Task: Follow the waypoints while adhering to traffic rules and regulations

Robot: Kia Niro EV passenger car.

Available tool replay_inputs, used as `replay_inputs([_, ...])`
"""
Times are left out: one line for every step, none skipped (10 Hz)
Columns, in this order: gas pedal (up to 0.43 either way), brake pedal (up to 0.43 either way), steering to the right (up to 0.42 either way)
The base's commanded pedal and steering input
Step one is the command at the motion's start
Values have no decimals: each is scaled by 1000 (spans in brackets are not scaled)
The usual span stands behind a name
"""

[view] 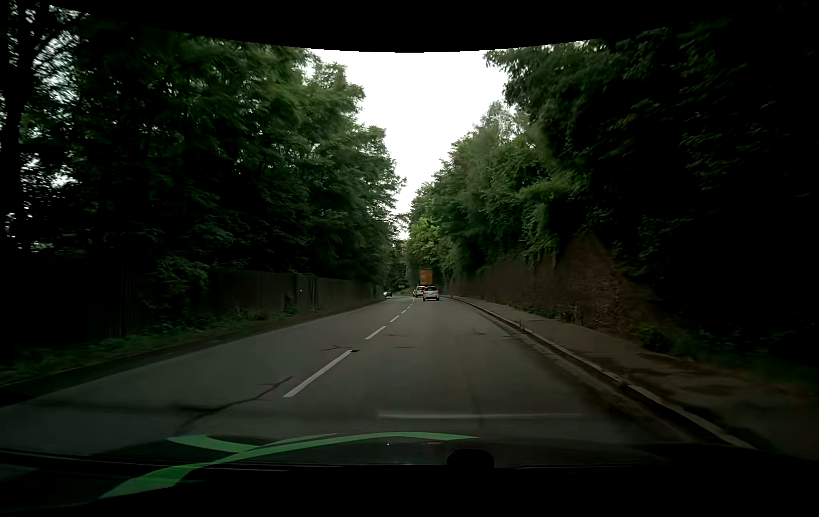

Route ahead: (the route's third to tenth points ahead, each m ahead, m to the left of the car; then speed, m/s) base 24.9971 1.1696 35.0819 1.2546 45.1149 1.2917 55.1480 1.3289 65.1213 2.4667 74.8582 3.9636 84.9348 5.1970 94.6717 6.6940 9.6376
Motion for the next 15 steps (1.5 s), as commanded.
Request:
replay_inputs([150, 0, -4])
replay_inputs([150, 0, -4])
replay_inputs([150, 0, -4])
replay_inputs([150, 0, -4])
replay_inputs([150, 0, -4])
replay_inputs([150, 0, -4])
replay_inputs([150, 0, -4])
replay_inputs([150, 0, -2])
replay_inputs([150, 0, 0])
replay_inputs([150, 0, 0])
replay_inputs([150, 0, 0])
replay_inputs([157, 0, 0])
replay_inputs([157, 0, 0])
replay_inputs([157, 0, -1])
replay_inputs([157, 0, -3])
